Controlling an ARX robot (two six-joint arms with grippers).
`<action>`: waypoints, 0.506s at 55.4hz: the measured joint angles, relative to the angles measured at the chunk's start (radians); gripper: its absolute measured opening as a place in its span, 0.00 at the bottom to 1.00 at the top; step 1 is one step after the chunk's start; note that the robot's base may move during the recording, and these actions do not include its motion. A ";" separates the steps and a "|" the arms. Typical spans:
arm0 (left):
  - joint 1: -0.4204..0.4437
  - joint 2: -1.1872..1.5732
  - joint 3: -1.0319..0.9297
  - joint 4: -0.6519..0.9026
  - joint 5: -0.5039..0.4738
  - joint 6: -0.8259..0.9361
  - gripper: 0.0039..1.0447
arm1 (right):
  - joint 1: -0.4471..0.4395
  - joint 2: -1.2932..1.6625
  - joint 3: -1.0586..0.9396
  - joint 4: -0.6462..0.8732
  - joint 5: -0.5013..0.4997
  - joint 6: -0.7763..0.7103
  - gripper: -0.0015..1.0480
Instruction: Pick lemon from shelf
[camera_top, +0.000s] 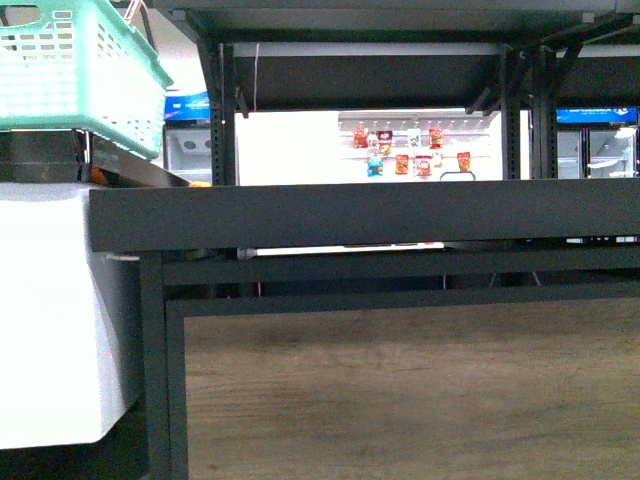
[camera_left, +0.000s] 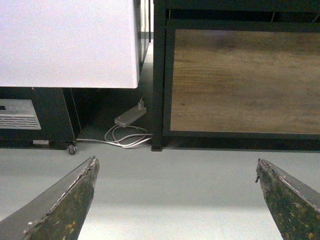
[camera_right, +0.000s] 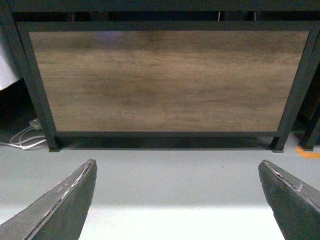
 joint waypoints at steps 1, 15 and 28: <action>0.000 0.000 0.000 0.000 0.000 0.000 0.92 | 0.000 0.000 0.000 0.000 0.000 0.000 0.93; 0.000 0.000 0.000 0.000 0.000 0.000 0.92 | 0.000 0.000 0.000 0.000 0.000 0.000 0.93; 0.000 0.000 0.000 0.000 0.000 0.000 0.92 | 0.000 0.000 0.000 0.000 0.000 0.000 0.93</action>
